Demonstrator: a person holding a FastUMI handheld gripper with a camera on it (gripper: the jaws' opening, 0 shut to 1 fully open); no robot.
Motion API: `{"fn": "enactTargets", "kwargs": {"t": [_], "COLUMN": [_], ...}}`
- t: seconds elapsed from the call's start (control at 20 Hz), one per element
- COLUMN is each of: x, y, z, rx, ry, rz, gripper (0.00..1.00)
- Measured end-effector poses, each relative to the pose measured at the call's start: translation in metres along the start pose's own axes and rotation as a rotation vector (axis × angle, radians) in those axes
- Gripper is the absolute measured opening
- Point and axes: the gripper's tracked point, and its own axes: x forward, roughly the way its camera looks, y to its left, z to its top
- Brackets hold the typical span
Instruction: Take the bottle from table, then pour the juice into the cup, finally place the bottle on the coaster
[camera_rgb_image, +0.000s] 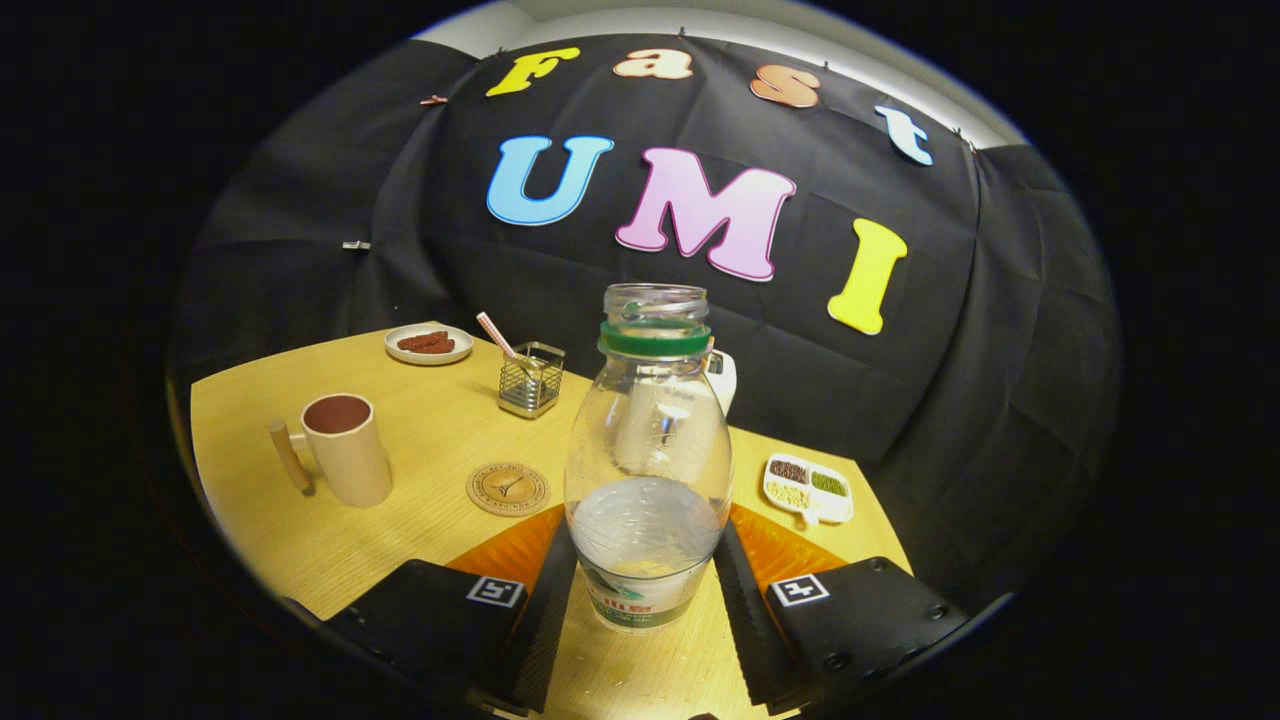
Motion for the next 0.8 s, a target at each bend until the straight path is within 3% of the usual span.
{"fn": "enactTargets", "kwargs": {"t": [0.4, 0.8], "x": [0.008, 0.027], "y": [0.035, 0.066], "z": [0.052, 0.054], "rx": [-0.118, -0.388], "ry": [0.011, 0.067], "rz": [-0.002, -0.058], "gripper": [0.74, 0.74]}}
